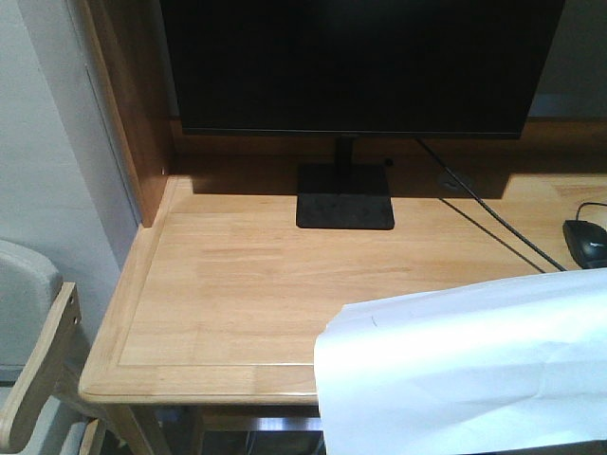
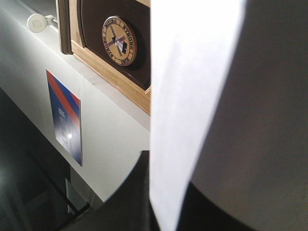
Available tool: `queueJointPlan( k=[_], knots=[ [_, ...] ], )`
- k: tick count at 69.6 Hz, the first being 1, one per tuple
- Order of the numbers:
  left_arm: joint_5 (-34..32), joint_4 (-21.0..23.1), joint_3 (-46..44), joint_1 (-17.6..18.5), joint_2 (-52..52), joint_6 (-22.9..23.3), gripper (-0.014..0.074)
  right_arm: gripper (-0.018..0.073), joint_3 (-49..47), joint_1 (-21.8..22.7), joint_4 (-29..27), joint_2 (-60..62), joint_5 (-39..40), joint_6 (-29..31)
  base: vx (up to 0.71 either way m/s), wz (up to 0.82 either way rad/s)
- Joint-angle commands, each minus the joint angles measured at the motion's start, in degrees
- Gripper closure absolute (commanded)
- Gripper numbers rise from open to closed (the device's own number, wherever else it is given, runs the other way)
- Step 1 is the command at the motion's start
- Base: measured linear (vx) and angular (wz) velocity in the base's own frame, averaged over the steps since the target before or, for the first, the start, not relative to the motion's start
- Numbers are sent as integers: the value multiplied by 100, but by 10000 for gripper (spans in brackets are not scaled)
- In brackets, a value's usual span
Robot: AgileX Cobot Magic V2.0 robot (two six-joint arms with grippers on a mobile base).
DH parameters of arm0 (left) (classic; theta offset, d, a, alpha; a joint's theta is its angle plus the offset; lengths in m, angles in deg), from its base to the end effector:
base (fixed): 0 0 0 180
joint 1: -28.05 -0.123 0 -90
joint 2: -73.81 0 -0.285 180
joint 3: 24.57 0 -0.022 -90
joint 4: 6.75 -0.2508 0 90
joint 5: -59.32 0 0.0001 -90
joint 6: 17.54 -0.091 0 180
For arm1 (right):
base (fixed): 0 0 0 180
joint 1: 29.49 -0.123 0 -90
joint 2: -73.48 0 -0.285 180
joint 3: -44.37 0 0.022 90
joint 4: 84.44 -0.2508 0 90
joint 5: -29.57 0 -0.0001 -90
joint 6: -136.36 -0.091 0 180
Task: Grab stapler and paper to desk for stapling
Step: 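Drive up to the desk edge in front of the monitor, then lower the black stapler onto the desk with the left gripper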
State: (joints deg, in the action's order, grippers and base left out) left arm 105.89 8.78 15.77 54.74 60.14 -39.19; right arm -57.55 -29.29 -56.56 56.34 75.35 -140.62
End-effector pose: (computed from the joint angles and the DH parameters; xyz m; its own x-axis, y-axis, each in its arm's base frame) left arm -0.0070 -0.0163 0.3407 -0.0300 0.2215 -0.9747 0.6288 0.7622 0.1538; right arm 0.0480 0.0303 0.2576 -0.1189 0.9174 -0.3797 -0.6468 0.2186 0.7307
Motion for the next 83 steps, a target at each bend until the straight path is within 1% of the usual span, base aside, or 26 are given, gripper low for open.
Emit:
queueJointPlan(
  k=[1, 64, 83],
  knots=[
    [-674, 129, -171, 20, -100, 5, 603, 561, -171, 28, -76, -56, 298, 30, 8, -1],
    [-673, 142, -171, 20, -100, 15, 603, 561, -171, 28, -76, -56, 296, 30, 3, -1],
    [-820, 144, -171, 20, -100, 47, 603, 561, -171, 28, -76, -56, 296, 30, 0, 0]
  ],
)
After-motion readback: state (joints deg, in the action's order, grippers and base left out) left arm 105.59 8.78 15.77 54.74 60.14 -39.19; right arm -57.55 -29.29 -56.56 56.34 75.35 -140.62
